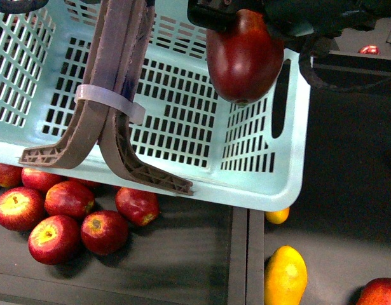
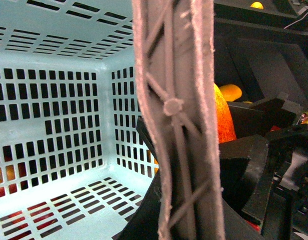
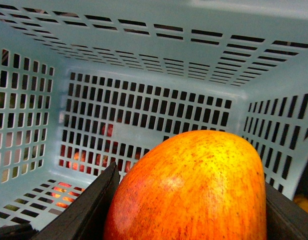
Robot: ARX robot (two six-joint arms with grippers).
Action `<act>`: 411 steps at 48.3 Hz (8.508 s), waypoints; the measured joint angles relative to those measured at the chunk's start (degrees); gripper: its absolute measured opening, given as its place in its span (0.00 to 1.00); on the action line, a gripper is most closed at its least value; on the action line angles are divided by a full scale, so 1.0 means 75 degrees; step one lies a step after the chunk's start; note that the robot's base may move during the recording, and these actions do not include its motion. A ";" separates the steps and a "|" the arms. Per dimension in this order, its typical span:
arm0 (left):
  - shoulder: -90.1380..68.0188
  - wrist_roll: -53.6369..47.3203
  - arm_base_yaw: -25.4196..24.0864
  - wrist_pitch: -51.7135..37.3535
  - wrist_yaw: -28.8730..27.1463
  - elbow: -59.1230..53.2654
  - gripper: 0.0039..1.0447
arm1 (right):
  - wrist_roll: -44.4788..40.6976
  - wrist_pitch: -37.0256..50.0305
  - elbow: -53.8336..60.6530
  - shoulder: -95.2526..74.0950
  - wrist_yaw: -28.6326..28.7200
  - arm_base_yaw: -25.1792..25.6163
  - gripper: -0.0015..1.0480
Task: Pick mango and avocado into basket
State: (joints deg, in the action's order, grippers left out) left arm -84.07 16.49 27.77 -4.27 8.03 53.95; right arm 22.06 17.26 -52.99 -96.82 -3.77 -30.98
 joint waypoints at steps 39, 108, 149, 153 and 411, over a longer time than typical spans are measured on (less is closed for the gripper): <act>-0.0006 0.0041 0.0061 0.0015 0.0271 0.0000 0.05 | -0.0309 0.1329 0.2629 0.3468 -0.1690 0.1504 0.93; -0.0006 0.0035 0.0070 0.0015 0.0213 0.0000 0.05 | -0.2917 0.0017 0.7029 1.0666 0.0484 0.4112 0.31; -0.0003 0.0023 0.0067 0.0015 0.0207 0.0032 0.05 | -0.2914 -0.0020 0.7029 1.0698 0.0484 0.4127 0.93; -0.0003 0.0038 0.0076 0.0015 0.0277 0.0032 0.05 | -0.2914 -0.0023 0.7029 1.0687 0.0487 0.4124 0.93; 0.0026 0.0032 0.0070 0.0017 0.0204 0.0044 0.05 | -0.0545 0.1638 0.0731 0.0842 0.1008 0.2725 0.53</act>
State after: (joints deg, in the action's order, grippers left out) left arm -83.88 16.73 28.29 -4.14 9.56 54.28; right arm 17.98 29.54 -47.51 -90.50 3.79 -10.55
